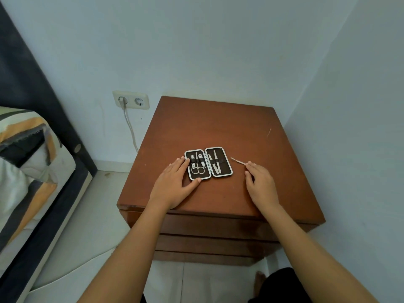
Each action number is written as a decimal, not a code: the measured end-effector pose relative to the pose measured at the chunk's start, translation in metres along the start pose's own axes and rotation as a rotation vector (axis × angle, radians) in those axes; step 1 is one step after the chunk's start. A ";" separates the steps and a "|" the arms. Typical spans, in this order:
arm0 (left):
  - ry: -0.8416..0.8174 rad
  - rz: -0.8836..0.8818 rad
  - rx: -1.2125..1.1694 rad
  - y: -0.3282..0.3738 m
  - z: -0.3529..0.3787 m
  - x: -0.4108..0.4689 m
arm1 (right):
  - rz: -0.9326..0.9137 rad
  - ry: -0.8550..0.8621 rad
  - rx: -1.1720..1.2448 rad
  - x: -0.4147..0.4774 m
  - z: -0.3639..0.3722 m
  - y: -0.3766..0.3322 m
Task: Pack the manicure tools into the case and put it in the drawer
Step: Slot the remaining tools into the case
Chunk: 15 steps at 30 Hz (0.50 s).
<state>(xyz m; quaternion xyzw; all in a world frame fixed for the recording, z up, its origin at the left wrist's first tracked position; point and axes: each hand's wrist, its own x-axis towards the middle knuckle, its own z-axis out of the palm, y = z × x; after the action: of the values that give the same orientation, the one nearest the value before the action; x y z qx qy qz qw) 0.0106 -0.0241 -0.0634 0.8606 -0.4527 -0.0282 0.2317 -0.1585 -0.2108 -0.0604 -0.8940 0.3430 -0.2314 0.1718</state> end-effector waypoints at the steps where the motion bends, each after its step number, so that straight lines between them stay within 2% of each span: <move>1: -0.004 -0.001 0.003 0.001 0.000 0.000 | 0.005 0.027 0.027 -0.007 -0.004 0.000; 6: -0.013 -0.006 0.004 0.003 0.000 -0.002 | 0.063 0.103 0.154 -0.021 -0.014 0.004; 15: -0.003 -0.008 -0.003 0.003 0.001 0.000 | 0.328 0.009 0.279 -0.001 -0.022 0.010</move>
<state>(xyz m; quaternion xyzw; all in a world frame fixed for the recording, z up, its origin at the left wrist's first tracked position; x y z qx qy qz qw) 0.0080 -0.0254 -0.0627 0.8619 -0.4497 -0.0311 0.2323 -0.1760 -0.2204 -0.0466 -0.7927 0.4492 -0.2496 0.3278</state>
